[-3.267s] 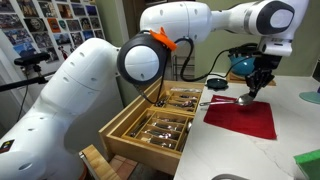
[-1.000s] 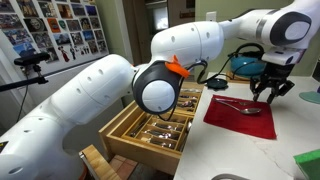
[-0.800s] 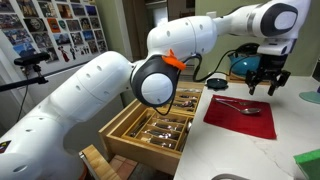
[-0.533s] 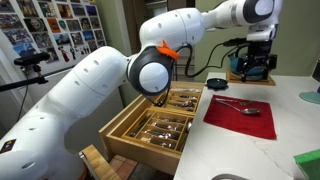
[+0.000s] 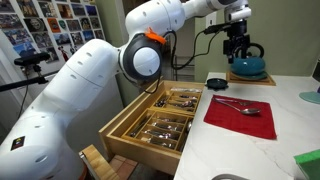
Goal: Put one silver spoon from the right side of the open drawer on the red towel
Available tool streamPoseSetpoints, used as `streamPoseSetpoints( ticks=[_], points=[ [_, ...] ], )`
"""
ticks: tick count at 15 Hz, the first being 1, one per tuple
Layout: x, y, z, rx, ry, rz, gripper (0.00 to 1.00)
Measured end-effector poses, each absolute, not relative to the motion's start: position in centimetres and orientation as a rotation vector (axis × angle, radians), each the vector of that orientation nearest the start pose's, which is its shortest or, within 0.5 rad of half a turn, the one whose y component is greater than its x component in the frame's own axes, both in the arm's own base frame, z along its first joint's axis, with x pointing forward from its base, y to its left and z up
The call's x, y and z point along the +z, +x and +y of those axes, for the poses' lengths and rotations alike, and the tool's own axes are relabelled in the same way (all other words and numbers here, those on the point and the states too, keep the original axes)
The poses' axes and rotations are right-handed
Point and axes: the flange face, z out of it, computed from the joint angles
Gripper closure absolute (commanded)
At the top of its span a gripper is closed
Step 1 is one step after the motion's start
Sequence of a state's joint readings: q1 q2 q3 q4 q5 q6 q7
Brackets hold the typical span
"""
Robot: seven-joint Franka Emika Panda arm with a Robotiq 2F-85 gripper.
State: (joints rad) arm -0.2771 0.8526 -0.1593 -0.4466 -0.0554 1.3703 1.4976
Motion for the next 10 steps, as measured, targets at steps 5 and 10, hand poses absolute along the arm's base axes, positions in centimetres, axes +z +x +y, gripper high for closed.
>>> streamPoseSetpoints(
  ticks=[5,10],
  points=[
    [59.6,69.0,-21.6,-0.290,-2.242,2.309,0.00],
    [61.7,68.5,-20.8,-0.310,-2.491,2.029,0.00]
  ],
)
